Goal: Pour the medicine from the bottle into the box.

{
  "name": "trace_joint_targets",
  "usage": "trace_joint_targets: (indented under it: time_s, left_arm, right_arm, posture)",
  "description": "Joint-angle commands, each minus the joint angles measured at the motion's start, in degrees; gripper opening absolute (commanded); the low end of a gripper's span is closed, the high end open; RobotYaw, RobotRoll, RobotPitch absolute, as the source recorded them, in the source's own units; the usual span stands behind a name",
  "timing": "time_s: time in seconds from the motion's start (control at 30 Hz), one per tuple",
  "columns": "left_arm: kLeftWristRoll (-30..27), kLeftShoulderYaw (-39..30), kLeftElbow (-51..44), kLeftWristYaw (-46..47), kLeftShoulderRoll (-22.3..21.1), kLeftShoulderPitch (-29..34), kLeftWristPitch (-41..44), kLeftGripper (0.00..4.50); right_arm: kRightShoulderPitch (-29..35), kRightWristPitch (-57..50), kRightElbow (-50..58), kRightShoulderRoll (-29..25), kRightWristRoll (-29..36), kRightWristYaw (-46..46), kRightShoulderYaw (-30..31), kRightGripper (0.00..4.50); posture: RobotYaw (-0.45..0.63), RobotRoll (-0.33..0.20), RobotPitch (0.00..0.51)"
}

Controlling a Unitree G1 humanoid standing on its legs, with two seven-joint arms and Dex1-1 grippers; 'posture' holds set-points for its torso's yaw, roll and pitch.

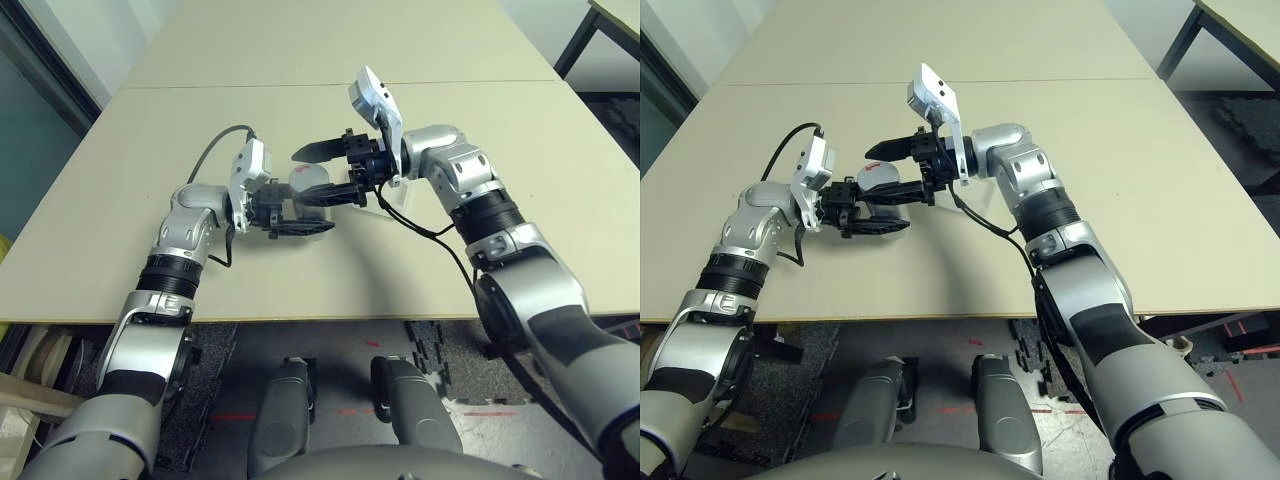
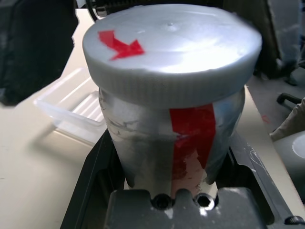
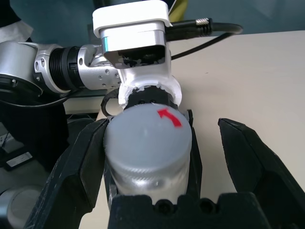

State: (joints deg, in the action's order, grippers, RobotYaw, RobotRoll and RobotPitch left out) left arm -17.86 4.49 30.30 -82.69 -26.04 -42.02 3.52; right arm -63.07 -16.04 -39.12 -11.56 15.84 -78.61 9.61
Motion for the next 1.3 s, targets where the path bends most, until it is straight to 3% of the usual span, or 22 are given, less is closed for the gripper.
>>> trace_joint_targets:
  time_s: [0.03, 0.8, 1.07, 1.3]
  left_arm:
    - [-0.01, -0.07, 0.33, -0.87, -0.33, -0.94, -0.70, 2.68]
    - [0.47, -0.19, 4.09, -1.64, -0.28, -3.13, -2.31, 2.68]
    - [0.28, -0.44, 4.58, -1.11, -0.10, -2.53, -2.49, 2.68]
    - [0.16, -0.52, 4.26, -0.70, 0.12, -2.31, -2.41, 2.68]
  right_arm:
    - [-0.39, 0.86, -1.46, -1.88, -0.34, 0.40, -1.68, 4.50]
    - [3.54, -0.19, 0.74, -9.88, -0.79, -1.93, -2.27, 4.50]
    - [3.38, -7.57, 11.91, -8.46, 3.08, -3.38, -1.50, 4.50]
    - [1.91, -7.15, 11.04, -6.06, 2.27, -2.15, -0.56, 4.50]
  posture:
    - [0.02, 0.000, 0.123]
    - [0.00, 0.000, 0.124]
    - [0.00, 0.000, 0.131]
    - [0.01, 0.000, 0.131]
